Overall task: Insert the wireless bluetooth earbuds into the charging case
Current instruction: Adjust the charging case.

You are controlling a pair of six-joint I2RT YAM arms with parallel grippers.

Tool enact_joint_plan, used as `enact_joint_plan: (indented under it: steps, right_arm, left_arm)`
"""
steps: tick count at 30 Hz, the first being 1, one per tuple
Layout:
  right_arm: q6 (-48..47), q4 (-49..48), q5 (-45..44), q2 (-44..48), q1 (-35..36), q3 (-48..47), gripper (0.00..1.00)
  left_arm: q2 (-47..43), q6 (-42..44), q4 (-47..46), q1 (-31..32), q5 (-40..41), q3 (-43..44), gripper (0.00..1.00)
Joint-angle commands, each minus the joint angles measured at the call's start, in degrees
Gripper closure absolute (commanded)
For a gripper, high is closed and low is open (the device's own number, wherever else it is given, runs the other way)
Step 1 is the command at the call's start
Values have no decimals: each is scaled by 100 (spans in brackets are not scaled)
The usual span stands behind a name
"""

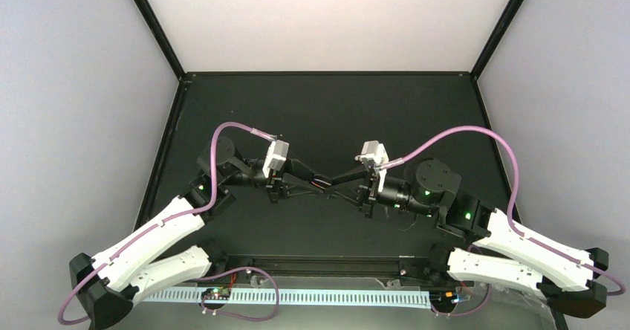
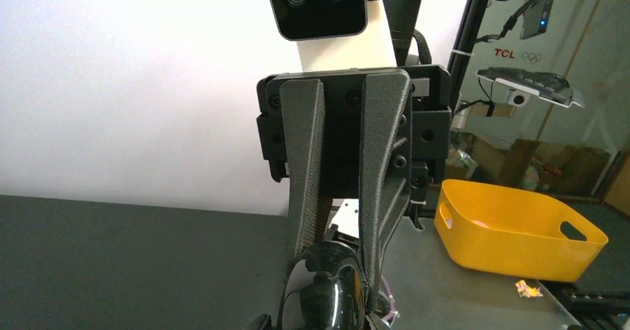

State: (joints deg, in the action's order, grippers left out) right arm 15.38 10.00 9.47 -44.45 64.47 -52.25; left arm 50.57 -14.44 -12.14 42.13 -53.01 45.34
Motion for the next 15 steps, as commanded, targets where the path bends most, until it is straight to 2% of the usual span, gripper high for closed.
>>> enact_joint_plan:
  steps: [1,11,15]
  right_arm:
    - [57,-310,-59,142,-22,111,89]
    - [84,-481,-90,261,-24,199,89]
    - [80,-518,-103,250,-22,218,89]
  left_arm:
    - [-83,-138,-240,19,148,-32,69]
    - [-47,-407,-494,28,117,-142,68]
    - [-15,-559,-658,32,98,-140,73]
